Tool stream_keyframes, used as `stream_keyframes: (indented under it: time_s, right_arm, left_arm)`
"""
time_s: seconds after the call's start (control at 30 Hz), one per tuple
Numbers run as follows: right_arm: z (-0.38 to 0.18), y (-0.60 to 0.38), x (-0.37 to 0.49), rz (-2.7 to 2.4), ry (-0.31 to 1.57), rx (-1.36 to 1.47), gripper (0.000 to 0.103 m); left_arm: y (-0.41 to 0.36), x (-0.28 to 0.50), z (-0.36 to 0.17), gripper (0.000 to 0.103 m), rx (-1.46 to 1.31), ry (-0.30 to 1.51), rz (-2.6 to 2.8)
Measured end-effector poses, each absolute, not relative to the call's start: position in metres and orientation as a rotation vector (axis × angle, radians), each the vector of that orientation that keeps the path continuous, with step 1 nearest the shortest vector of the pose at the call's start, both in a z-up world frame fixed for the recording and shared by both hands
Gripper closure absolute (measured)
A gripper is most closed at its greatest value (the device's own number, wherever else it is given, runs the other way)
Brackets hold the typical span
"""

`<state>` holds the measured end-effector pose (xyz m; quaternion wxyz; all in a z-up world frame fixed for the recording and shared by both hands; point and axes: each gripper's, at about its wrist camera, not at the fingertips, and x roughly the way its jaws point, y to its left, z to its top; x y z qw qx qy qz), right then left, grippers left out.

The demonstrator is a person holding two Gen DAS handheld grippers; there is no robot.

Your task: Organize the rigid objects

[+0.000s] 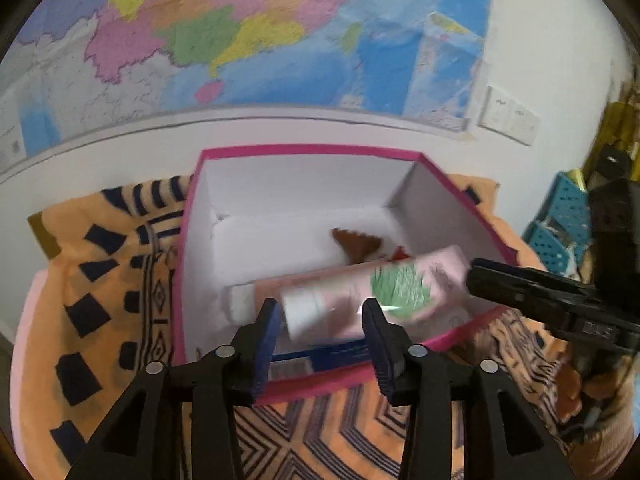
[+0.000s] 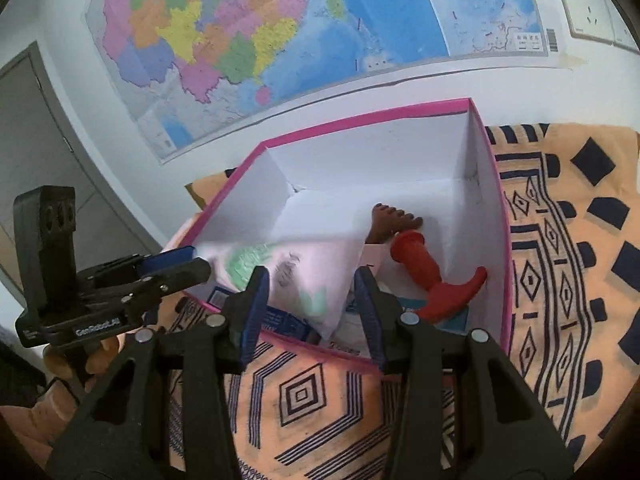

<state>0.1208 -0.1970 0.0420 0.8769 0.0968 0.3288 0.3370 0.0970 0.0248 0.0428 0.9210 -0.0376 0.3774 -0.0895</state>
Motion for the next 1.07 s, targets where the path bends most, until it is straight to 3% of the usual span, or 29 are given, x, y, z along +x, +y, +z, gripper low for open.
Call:
stream_keyframes:
  time_s: [0.07, 0.13, 0.2, 0.27, 0.43, 0.47, 1.07]
  right_arm:
    - [0.043, -0.198, 0.117, 0.683, 0.671, 0.188, 0.047]
    - [0.044, -0.199, 0.109, 0.68, 0.657, 0.181, 0.047]
    - [0.046, -0.201, 0.097, 0.681, 0.634, 0.168, 0.047]
    - [0.049, -0.201, 0.082, 0.683, 0.604, 0.139, 0.043]
    - [0.048, -0.196, 0.038, 0.635, 0.505, 0.065, 0.008]
    - [0.044, -0.195, 0.033, 0.618, 0.501, 0.05, 0.005]
    - [0.006, -0.19, -0.004, 0.531, 0.558, 0.034, 0.005]
  left_arm:
    - [0.029, 0.094, 0.042, 0.05, -0.088, 0.768, -0.166]
    - [0.032, 0.087, 0.045, 0.044, -0.091, 0.742, -0.146]
    - [0.033, 0.077, 0.05, 0.034, -0.092, 0.716, -0.152]
    - [0.033, 0.062, 0.056, 0.016, -0.085, 0.674, -0.145]
    - [0.03, 0.031, 0.06, 0.0, -0.079, 0.621, -0.112]
    - [0.03, 0.025, 0.058, 0.0, -0.082, 0.616, -0.101]
    - [0.016, -0.014, 0.01, 0.0, -0.09, 0.721, -0.019]
